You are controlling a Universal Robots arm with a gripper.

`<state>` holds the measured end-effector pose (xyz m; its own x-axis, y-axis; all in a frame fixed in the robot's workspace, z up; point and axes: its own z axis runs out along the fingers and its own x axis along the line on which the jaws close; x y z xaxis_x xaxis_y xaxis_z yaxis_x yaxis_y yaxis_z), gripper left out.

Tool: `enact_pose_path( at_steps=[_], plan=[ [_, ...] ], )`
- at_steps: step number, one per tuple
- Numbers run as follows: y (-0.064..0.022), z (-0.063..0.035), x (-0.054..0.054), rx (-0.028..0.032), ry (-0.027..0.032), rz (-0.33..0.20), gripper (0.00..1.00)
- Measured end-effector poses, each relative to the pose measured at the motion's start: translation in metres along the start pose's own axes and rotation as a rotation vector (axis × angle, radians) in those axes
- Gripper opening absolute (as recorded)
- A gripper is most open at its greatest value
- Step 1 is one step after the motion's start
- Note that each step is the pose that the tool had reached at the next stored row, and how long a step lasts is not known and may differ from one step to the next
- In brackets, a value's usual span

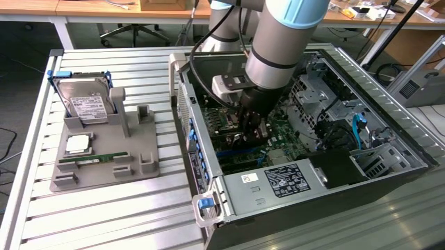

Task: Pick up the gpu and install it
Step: 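Insert the gpu into the slot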

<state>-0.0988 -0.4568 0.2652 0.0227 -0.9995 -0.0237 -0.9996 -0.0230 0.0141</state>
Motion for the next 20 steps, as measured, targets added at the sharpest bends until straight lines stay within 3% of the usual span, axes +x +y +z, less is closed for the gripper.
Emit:
enact_pose_path(
  at_steps=[4,20],
  plan=[
    [0.0,-0.0035,-0.0001,-0.0001,0.0003,0.0,0.27],
    [0.0018,-0.0016,-0.0001,0.0002,0.0017,0.015,0.27]
  ],
)
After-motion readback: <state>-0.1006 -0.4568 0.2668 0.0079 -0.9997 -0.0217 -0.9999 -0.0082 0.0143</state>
